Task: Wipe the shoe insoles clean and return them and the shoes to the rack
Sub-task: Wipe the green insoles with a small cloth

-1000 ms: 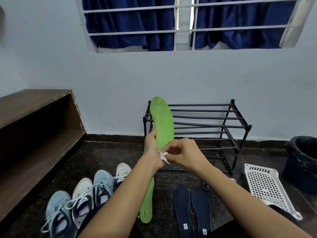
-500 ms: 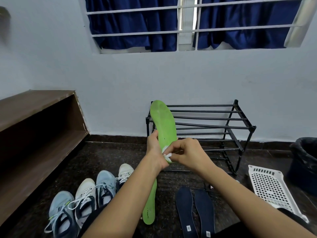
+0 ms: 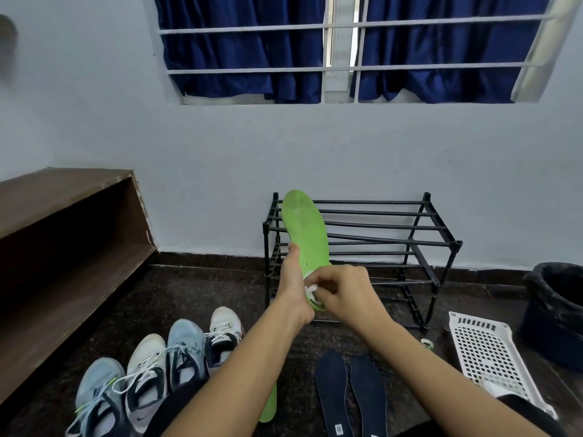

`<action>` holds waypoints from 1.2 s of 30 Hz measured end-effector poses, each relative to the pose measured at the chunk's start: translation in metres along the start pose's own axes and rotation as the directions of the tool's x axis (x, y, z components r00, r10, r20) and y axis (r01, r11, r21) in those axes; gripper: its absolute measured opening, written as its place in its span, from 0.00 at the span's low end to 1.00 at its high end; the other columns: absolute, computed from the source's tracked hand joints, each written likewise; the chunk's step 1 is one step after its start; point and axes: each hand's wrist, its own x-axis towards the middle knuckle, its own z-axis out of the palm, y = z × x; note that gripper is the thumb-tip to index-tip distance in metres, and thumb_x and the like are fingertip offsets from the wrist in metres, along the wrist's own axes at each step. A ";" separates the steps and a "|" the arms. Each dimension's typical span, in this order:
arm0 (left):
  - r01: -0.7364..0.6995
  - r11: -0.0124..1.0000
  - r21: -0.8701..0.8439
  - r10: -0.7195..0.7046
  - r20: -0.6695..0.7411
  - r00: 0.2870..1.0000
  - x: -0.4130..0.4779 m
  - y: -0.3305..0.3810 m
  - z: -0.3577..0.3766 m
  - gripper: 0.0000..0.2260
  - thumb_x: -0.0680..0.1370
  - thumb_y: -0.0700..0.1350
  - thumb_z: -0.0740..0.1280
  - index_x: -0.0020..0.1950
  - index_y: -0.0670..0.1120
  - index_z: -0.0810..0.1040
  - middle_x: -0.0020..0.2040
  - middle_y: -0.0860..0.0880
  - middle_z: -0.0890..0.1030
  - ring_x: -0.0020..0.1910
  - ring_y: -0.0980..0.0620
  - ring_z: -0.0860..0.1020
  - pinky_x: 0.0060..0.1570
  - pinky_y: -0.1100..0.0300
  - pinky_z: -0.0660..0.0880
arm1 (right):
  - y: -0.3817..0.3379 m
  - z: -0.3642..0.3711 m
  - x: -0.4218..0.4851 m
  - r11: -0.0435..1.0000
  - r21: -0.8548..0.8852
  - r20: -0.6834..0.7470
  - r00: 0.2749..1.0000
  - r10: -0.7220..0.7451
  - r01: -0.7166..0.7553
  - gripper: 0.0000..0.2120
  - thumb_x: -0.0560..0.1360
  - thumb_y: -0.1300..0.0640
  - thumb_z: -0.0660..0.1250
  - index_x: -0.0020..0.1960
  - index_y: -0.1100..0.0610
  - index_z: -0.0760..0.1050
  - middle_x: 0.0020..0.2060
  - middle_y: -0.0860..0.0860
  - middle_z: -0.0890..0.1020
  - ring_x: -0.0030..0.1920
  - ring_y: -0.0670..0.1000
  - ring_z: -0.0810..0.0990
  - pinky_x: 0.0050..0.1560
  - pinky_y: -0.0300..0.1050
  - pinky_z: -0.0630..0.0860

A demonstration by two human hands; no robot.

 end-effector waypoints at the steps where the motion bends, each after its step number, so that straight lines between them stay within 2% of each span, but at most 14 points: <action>1: 0.002 1.000 -0.019 -0.002 0.023 1.000 0.000 0.005 -0.001 0.28 0.78 0.66 0.57 0.47 0.41 0.80 0.38 0.42 0.80 0.37 0.45 0.78 0.40 0.55 0.73 | -0.003 -0.003 -0.001 0.999 0.039 0.022 1.000 0.018 -0.019 0.14 0.67 0.69 0.68 0.44 0.53 0.85 0.33 0.44 0.81 0.34 0.38 0.77 0.38 0.26 0.69; 4: -0.025 0.997 -0.073 0.028 0.042 0.999 0.001 0.016 -0.004 0.30 0.79 0.65 0.56 0.53 0.38 0.79 0.39 0.41 0.78 0.36 0.44 0.78 0.38 0.55 0.74 | -0.009 -0.010 -0.002 0.993 0.107 0.115 0.993 0.029 -0.041 0.12 0.69 0.67 0.70 0.45 0.54 0.85 0.31 0.39 0.79 0.34 0.34 0.76 0.38 0.25 0.68; 6: -0.042 0.995 -0.091 0.046 0.043 0.998 -0.001 0.017 -0.003 0.31 0.79 0.65 0.55 0.57 0.37 0.77 0.40 0.40 0.78 0.36 0.44 0.78 0.38 0.54 0.74 | -0.011 -0.012 -0.002 0.997 0.071 0.149 0.988 0.032 -0.043 0.11 0.70 0.66 0.70 0.47 0.54 0.85 0.33 0.38 0.80 0.34 0.33 0.76 0.39 0.23 0.67; 8: -0.032 0.996 -0.082 0.036 0.040 0.999 -0.004 0.014 0.001 0.31 0.80 0.65 0.55 0.59 0.37 0.77 0.41 0.40 0.78 0.37 0.44 0.77 0.38 0.54 0.74 | -0.010 -0.008 -0.003 0.998 -0.062 0.134 0.990 0.038 -0.030 0.12 0.71 0.65 0.68 0.50 0.53 0.84 0.38 0.45 0.82 0.38 0.38 0.78 0.41 0.24 0.67; 10: -0.013 0.999 -0.051 0.014 0.025 1.000 -0.006 0.009 0.004 0.32 0.79 0.65 0.55 0.59 0.38 0.78 0.43 0.40 0.79 0.39 0.45 0.78 0.39 0.54 0.75 | -0.008 0.001 -0.004 0.979 -0.203 0.098 0.994 0.055 -0.034 0.13 0.73 0.63 0.64 0.53 0.53 0.83 0.45 0.52 0.83 0.44 0.49 0.81 0.45 0.32 0.72; 12: -0.002 1.000 -0.003 0.002 0.002 1.000 -0.006 0.003 0.006 0.32 0.79 0.67 0.56 0.56 0.38 0.79 0.43 0.41 0.81 0.40 0.45 0.79 0.40 0.54 0.75 | -0.006 0.006 -0.004 0.967 -0.249 0.065 0.995 0.076 -0.058 0.14 0.74 0.63 0.62 0.54 0.53 0.82 0.47 0.56 0.83 0.47 0.54 0.81 0.48 0.40 0.74; 14: -0.005 0.999 0.038 0.006 -0.015 1.000 -0.005 -0.003 0.006 0.30 0.78 0.66 0.57 0.53 0.40 0.81 0.40 0.43 0.82 0.40 0.45 0.79 0.41 0.55 0.75 | -0.004 0.007 -0.004 0.968 -0.244 0.026 0.997 0.068 -0.059 0.14 0.74 0.64 0.63 0.54 0.54 0.82 0.47 0.56 0.83 0.47 0.54 0.81 0.49 0.42 0.75; 16: -0.008 0.999 0.051 0.010 -0.027 1.000 -0.006 -0.006 0.006 0.28 0.78 0.65 0.57 0.50 0.41 0.82 0.39 0.44 0.82 0.39 0.45 0.79 0.40 0.55 0.75 | -0.003 0.004 -0.003 0.974 -0.218 0.013 0.998 0.061 -0.057 0.13 0.73 0.64 0.64 0.51 0.54 0.83 0.44 0.54 0.84 0.44 0.52 0.81 0.48 0.39 0.76; 18: -0.001 1.000 0.030 0.001 -0.003 1.000 -0.007 -0.004 0.005 0.27 0.79 0.65 0.58 0.46 0.42 0.82 0.38 0.43 0.82 0.38 0.45 0.79 0.40 0.56 0.74 | -0.003 -0.003 -0.002 0.988 -0.142 0.030 0.998 0.059 -0.054 0.11 0.70 0.65 0.67 0.48 0.54 0.84 0.39 0.50 0.84 0.38 0.43 0.79 0.42 0.29 0.72; 21: -0.003 1.000 -0.012 0.003 0.047 0.999 -0.007 0.005 0.001 0.27 0.79 0.64 0.57 0.47 0.41 0.81 0.37 0.43 0.80 0.35 0.46 0.78 0.38 0.57 0.72 | -0.005 -0.013 -0.001 0.994 0.007 0.132 0.986 0.106 -0.108 0.10 0.68 0.66 0.72 0.45 0.54 0.84 0.34 0.45 0.82 0.32 0.35 0.77 0.37 0.24 0.69; 26: -0.033 0.998 -0.057 0.036 0.056 0.998 -0.007 0.008 0.000 0.30 0.80 0.64 0.57 0.58 0.38 0.79 0.42 0.40 0.80 0.32 0.45 0.80 0.32 0.57 0.78 | -0.008 -0.011 -0.002 0.989 -0.122 0.151 0.983 0.100 -0.082 0.08 0.69 0.63 0.71 0.46 0.53 0.84 0.34 0.45 0.80 0.35 0.39 0.76 0.38 0.24 0.69; 27: -0.031 0.998 -0.052 0.034 0.054 0.998 -0.007 0.006 0.001 0.30 0.79 0.64 0.56 0.59 0.38 0.79 0.44 0.41 0.80 0.33 0.45 0.81 0.33 0.56 0.78 | -0.008 -0.008 -0.004 0.983 -0.164 0.130 0.986 0.103 -0.081 0.09 0.71 0.63 0.69 0.48 0.54 0.84 0.37 0.47 0.81 0.38 0.42 0.78 0.40 0.25 0.70; 30: -0.034 0.999 -0.013 0.034 0.036 0.999 -0.007 -0.001 0.003 0.31 0.79 0.66 0.55 0.56 0.39 0.80 0.43 0.42 0.80 0.38 0.45 0.80 0.40 0.53 0.76 | -0.006 0.002 -0.006 0.949 -0.302 0.071 0.991 0.115 -0.089 0.11 0.75 0.62 0.63 0.53 0.54 0.81 0.48 0.54 0.82 0.50 0.54 0.79 0.51 0.43 0.75; 36: -0.012 1.000 0.019 0.011 0.042 0.999 -0.010 -0.012 0.007 0.27 0.80 0.64 0.56 0.47 0.42 0.81 0.35 0.44 0.81 0.36 0.45 0.78 0.38 0.55 0.74 | 0.001 0.003 0.000 0.932 -0.350 -0.051 0.995 0.080 -0.093 0.12 0.75 0.63 0.62 0.53 0.54 0.81 0.48 0.54 0.83 0.48 0.56 0.80 0.47 0.45 0.72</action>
